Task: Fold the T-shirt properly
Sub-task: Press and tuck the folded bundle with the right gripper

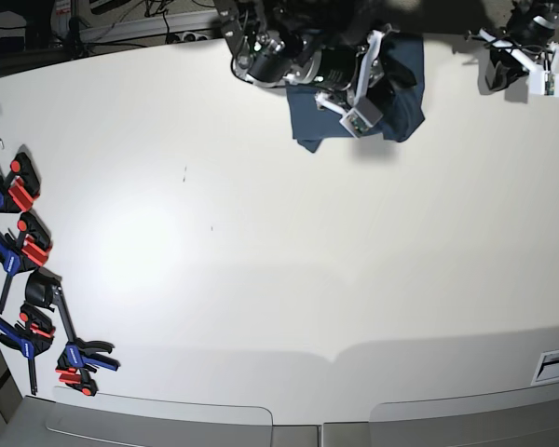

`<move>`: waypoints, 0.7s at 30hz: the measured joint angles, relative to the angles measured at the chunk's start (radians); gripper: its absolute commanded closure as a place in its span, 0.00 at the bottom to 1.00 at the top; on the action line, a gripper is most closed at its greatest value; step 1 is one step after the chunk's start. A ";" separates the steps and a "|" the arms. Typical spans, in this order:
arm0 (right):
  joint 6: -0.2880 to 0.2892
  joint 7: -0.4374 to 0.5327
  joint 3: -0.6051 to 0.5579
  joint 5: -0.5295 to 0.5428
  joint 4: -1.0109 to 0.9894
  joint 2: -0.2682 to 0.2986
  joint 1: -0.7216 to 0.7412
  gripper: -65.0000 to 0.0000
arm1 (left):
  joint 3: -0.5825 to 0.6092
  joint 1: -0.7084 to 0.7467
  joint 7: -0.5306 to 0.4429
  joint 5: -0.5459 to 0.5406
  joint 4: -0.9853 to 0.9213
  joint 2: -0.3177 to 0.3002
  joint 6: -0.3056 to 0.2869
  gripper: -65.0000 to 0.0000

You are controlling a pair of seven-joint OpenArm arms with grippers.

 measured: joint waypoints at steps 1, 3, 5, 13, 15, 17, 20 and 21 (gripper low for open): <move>0.000 0.003 -0.002 0.000 0.000 0.000 0.000 1.00 | 0.000 0.000 0.000 0.000 0.000 0.000 0.000 1.00; 0.000 0.004 -0.002 0.000 0.000 0.000 0.000 1.00 | 0.000 0.000 0.000 0.000 0.000 0.000 0.000 1.00; 0.000 0.014 -0.002 0.000 -0.003 0.000 0.000 1.00 | 0.000 0.000 0.000 0.000 0.000 0.000 0.000 1.00; -0.002 0.107 -0.002 -0.052 -0.122 0.000 0.018 1.00 | 0.000 0.000 0.000 0.000 0.000 0.000 0.000 1.00; 0.001 0.109 -0.002 -0.053 -0.129 0.000 0.034 1.00 | 0.000 0.000 0.000 0.000 0.000 0.000 0.000 1.00; 0.001 0.111 -0.002 -0.047 -0.129 0.000 0.039 1.00 | 0.000 0.000 0.000 0.000 0.000 0.000 0.000 1.00; 0.009 0.104 -0.002 -0.002 -0.129 0.000 0.038 1.00 | 0.000 0.000 0.000 0.000 0.000 0.000 0.000 1.00; 0.021 0.101 -0.002 0.016 -0.130 0.000 0.038 1.00 | 0.000 0.000 0.000 0.000 0.000 0.000 0.000 1.00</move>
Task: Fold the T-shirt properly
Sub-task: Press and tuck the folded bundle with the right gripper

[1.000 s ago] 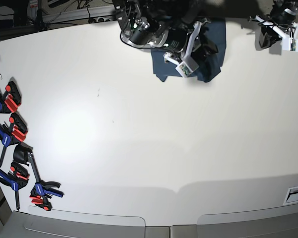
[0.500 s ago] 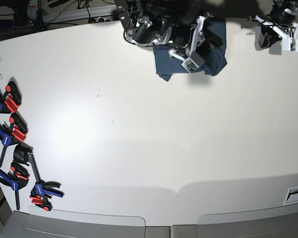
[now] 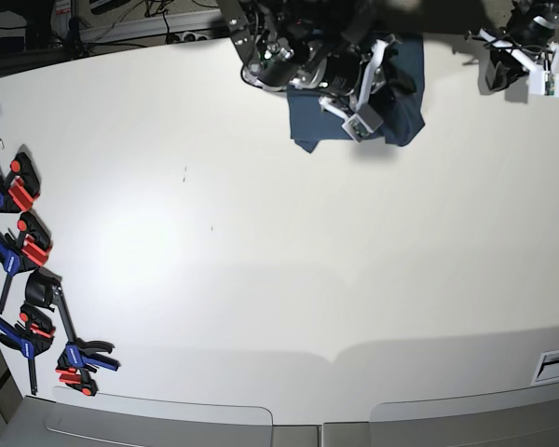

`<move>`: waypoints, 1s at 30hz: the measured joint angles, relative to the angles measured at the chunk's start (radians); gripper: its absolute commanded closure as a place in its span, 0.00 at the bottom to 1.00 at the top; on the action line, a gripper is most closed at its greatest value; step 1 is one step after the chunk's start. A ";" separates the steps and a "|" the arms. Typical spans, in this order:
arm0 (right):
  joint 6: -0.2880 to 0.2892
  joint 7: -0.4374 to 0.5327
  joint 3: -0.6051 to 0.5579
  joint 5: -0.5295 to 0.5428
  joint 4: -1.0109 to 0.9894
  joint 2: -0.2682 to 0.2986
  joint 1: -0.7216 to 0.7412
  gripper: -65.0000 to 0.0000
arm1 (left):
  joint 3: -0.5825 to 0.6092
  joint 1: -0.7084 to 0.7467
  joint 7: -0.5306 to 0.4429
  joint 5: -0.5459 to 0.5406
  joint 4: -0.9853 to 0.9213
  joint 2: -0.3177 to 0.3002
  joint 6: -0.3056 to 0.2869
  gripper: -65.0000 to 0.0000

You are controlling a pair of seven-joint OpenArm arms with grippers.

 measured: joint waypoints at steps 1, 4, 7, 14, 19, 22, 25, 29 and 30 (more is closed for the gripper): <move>0.006 0.001 0.000 0.019 0.000 0.000 0.000 1.00 | 0.000 0.000 0.000 0.000 0.000 0.000 0.000 1.00; 0.045 -0.005 0.000 0.058 0.000 0.000 0.001 0.90 | 0.000 0.000 0.000 0.000 0.000 0.000 0.000 1.00; 0.060 -0.011 0.000 0.066 0.000 0.000 0.000 0.82 | 0.000 0.000 0.000 0.000 0.000 0.000 0.000 1.00; 0.060 -0.011 0.000 0.066 0.000 0.000 0.001 0.81 | 0.000 0.000 0.000 0.000 0.000 0.000 0.000 1.00; 0.060 -0.011 -0.001 0.122 0.000 -0.001 0.002 0.77 | 0.000 0.000 0.000 0.000 0.000 0.000 0.000 1.00; 0.064 -0.012 -0.002 0.146 -0.001 0.000 0.013 0.77 | 0.000 0.000 0.000 0.000 0.000 0.000 0.000 1.00; 0.111 -0.010 -0.015 0.185 -0.001 -0.001 0.038 0.77 | 0.000 0.000 0.000 0.000 0.000 0.000 0.000 1.00; 0.143 -0.011 -0.041 0.222 -0.001 0.000 0.063 0.77 | 0.000 0.000 0.000 0.000 0.000 -0.001 0.000 1.00; 0.168 -0.011 -0.049 0.225 -0.001 0.000 0.073 0.77 | 0.000 0.000 0.000 0.000 0.000 0.000 0.000 1.00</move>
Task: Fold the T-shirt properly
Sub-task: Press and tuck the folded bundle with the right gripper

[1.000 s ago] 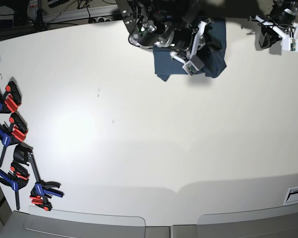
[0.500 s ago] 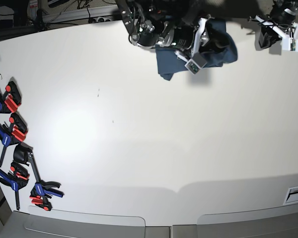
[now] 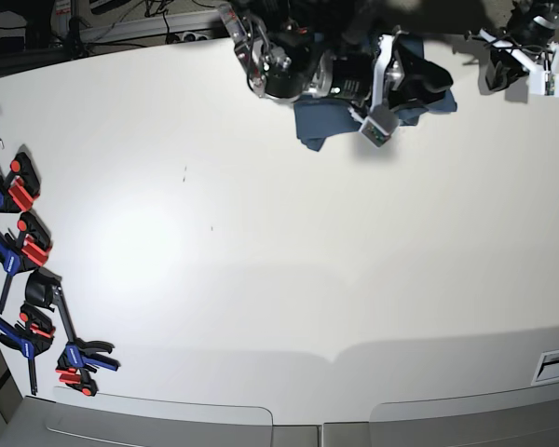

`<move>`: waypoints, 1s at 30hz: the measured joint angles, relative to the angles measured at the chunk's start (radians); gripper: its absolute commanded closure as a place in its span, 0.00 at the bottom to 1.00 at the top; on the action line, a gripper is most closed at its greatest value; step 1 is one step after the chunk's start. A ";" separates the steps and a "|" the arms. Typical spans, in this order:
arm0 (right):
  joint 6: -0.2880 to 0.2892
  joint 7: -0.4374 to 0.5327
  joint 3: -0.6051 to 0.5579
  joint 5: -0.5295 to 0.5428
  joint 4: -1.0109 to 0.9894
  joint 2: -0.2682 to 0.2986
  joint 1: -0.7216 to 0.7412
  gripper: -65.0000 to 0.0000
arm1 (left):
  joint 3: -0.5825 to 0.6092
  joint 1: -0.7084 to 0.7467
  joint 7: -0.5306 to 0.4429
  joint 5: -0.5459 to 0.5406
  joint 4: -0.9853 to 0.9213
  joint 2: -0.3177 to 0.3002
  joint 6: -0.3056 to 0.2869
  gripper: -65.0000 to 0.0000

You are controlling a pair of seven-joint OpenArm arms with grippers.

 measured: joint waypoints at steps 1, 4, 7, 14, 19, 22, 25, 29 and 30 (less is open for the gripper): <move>0.018 -0.001 -0.006 0.004 0.000 0.000 0.014 0.77 | 0.000 0.000 0.000 0.000 0.000 0.000 0.000 1.00; 0.018 -0.003 0.002 -0.006 0.000 0.000 0.069 0.77 | 0.000 0.000 0.000 0.000 0.000 -0.003 0.000 1.00; 0.019 -0.012 0.029 -0.001 0.000 -0.001 0.123 0.77 | 0.000 0.000 0.000 0.000 0.000 -0.002 0.000 1.00; 0.019 -0.220 0.199 -0.004 0.045 -0.003 0.185 1.00 | 0.000 0.000 0.000 0.000 0.000 -0.002 0.000 1.00; 0.020 -0.315 0.382 0.034 0.074 -0.005 0.177 1.00 | 0.000 0.000 0.000 0.000 0.000 -0.002 0.000 1.00; 0.020 -0.368 0.453 0.167 0.077 -0.005 0.153 1.00 | 0.000 0.000 0.000 0.000 0.000 -0.002 0.000 1.00; 0.020 -0.419 0.459 0.224 0.079 0.017 0.100 1.00 | 0.000 0.000 -0.014 0.000 0.000 -0.001 0.000 1.00; 0.020 -0.442 0.402 0.221 0.079 0.056 0.016 1.00 | 0.000 -0.002 -0.024 0.000 0.000 -0.001 0.000 1.00; 0.020 -0.441 0.380 0.204 0.079 0.058 -0.003 1.00 | 0.000 -0.002 -0.024 0.000 0.000 -0.002 0.000 1.00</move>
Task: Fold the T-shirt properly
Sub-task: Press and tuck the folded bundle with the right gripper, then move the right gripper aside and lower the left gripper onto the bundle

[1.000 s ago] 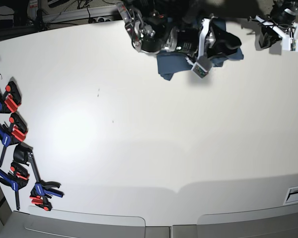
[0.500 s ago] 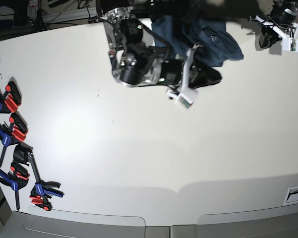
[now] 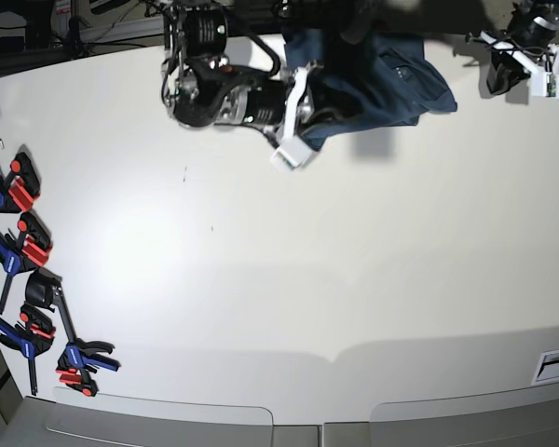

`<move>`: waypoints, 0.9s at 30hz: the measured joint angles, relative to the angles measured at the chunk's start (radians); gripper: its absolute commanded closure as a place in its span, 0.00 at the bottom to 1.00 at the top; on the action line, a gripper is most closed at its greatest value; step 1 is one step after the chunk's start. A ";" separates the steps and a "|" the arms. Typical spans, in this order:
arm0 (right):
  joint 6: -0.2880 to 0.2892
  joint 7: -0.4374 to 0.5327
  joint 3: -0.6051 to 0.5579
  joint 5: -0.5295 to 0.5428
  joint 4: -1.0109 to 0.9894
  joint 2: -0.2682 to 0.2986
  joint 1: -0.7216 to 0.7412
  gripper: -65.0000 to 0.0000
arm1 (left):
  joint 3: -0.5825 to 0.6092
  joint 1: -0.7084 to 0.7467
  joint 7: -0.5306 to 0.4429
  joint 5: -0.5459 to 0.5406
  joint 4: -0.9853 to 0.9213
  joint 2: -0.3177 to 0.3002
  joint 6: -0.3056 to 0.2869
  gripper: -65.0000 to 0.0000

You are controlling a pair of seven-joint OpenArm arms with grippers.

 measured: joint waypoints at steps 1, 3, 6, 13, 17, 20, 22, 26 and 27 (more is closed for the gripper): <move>0.000 0.005 -0.025 -0.031 0.000 0.000 -0.018 1.00 | 0.000 0.000 0.000 0.000 0.000 -0.003 0.000 1.00; 0.000 0.011 -0.081 -0.095 0.000 -0.002 -0.050 1.00 | 0.000 0.000 0.000 0.000 0.000 -0.012 0.000 1.00; 0.000 0.080 -0.174 -0.199 0.000 -0.003 -0.077 1.00 | 0.000 0.000 0.000 0.000 0.000 -0.023 0.000 1.00; -0.069 0.291 -0.347 -0.500 0.000 -0.011 -0.080 1.00 | 0.000 0.000 0.000 0.000 0.000 -0.023 0.000 1.00; -0.069 0.333 -0.431 -0.521 -0.002 -0.013 -0.063 1.00 | 0.000 0.000 0.000 0.000 0.000 -0.023 0.000 1.00; -0.069 0.338 -0.489 -0.521 -0.004 -0.005 -0.052 1.00 | 0.000 0.000 0.000 0.000 0.000 -0.023 0.000 1.00; -0.069 0.354 -0.512 -0.525 -0.004 0.000 -0.050 1.00 | 0.000 0.000 0.000 0.000 0.000 -0.023 0.000 1.00; -0.068 0.381 -0.517 -0.524 -0.004 0.001 -0.047 1.00 | 0.000 0.000 0.000 0.000 0.000 -0.023 0.000 1.00; -0.068 0.381 -0.517 -0.524 -0.004 0.001 -0.041 1.00 | 0.000 0.000 0.000 0.000 0.000 -0.023 0.000 1.00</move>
